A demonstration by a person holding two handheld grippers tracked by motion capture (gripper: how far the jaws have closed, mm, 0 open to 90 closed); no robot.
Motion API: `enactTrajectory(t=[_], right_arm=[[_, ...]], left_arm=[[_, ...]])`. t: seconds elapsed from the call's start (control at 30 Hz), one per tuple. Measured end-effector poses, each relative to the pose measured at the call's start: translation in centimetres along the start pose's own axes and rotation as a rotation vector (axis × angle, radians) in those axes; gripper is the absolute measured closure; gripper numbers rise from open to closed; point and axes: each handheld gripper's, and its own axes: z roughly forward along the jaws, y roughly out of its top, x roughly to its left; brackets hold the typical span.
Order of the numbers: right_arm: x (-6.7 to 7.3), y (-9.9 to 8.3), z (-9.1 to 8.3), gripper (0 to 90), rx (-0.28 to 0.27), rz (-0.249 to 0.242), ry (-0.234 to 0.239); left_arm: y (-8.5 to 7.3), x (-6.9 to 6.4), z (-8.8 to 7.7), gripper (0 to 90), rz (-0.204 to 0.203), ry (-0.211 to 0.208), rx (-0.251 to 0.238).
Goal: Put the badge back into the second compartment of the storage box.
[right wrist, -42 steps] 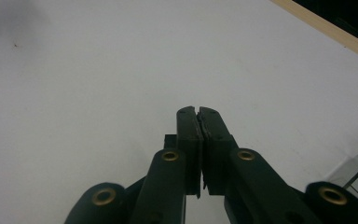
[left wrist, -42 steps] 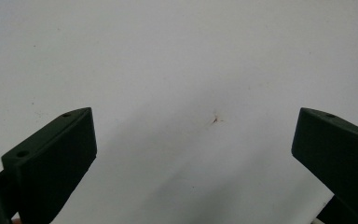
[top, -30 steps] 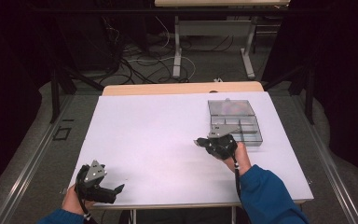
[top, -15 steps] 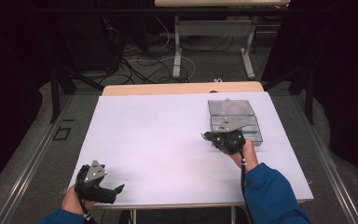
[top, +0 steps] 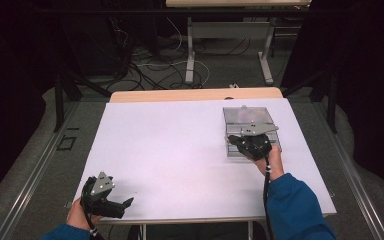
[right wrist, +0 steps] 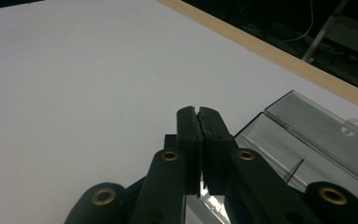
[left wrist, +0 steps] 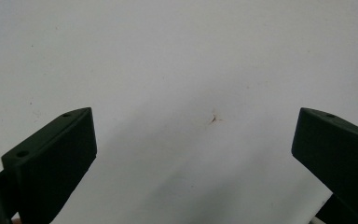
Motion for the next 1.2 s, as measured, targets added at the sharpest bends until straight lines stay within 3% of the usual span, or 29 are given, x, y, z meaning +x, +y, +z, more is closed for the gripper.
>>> enactTrajectory(t=[0.43, 1.2], right_arm=[[-2.2, -0.7, -0.4, 88.1, -0.01, 0.065, -0.067], [-5.7, -2.9, 0.1, 88.0, 0.048, 0.151, -0.156]], left_arm=[[0.0, 0.0, 0.0, 0.1, 0.003, 0.001, -0.002], [0.0, 0.0, 0.0, 0.1, 0.009, -0.001, 0.007]])
